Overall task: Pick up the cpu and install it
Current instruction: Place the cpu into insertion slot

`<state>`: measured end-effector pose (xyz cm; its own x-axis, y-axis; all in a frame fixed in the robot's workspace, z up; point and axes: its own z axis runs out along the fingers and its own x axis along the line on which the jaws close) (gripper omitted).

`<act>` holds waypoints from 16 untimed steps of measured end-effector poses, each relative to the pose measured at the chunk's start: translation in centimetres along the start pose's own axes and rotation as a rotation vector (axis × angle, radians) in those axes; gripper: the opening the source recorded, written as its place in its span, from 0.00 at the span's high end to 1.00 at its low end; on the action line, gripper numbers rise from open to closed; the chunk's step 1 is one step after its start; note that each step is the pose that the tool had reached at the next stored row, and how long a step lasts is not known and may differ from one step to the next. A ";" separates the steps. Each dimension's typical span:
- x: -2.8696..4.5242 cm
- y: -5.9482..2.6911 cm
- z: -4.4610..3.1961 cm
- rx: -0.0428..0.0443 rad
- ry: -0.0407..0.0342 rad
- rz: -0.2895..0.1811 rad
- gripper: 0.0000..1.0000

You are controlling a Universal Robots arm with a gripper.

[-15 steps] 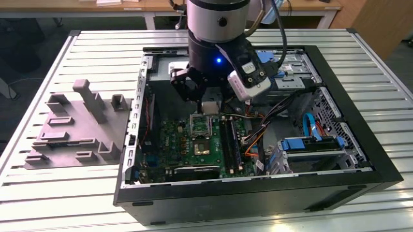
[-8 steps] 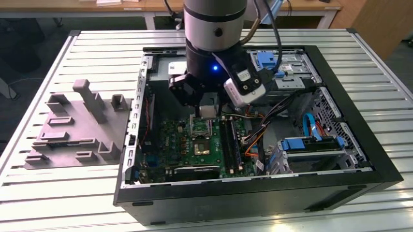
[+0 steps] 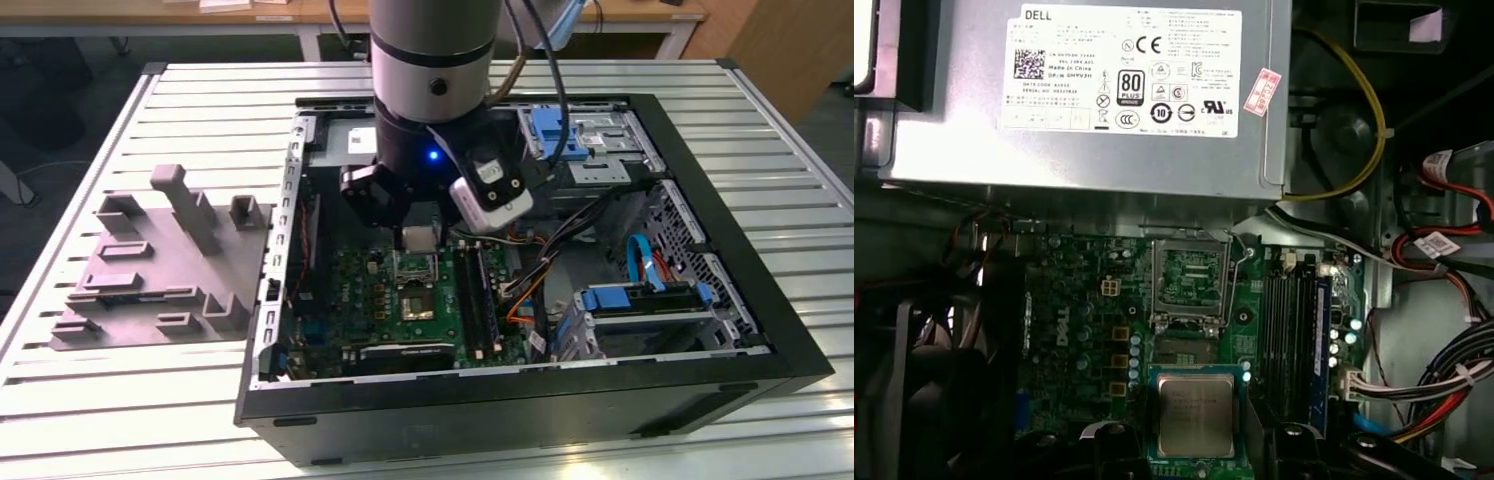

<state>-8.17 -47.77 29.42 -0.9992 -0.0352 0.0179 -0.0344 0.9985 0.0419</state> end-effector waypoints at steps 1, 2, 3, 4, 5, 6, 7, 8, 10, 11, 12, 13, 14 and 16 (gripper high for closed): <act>-0.05 -0.01 0.06 0.0001 0.0001 0.000 0.53; -0.12 -0.01 0.15 0.0001 0.0001 0.000 0.53; -0.16 -0.02 0.32 0.0001 0.0002 0.000 0.53; -0.18 -0.03 0.51 0.0001 0.0002 0.000 0.53; -0.22 -0.04 0.69 0.0000 0.0002 0.000 0.53; -0.25 -0.04 0.86 0.0000 0.0002 0.000 0.53; -0.27 -0.05 1.05 -0.0001 0.0002 0.000 0.53; -0.27 -0.07 1.23 -0.0001 0.0001 0.003 0.53; -0.28 -0.11 1.58 -0.0003 -0.0006 0.017 0.53; -0.29 -0.13 1.79 -0.0005 -0.0012 0.025 0.53; -0.29 -0.17 1.96 -0.0005 -0.0015 0.031 0.53; -0.30 -0.23 2.13 -0.0007 -0.0019 0.035 0.53; -0.30 -0.32 2.26 -0.0006 -0.0020 0.037 0.53; -0.29 -0.52 2.59 -0.0006 -0.0022 0.039 0.53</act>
<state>-7.92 -48.18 26.80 -0.9998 0.0038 0.0174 0.0045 0.9991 0.0418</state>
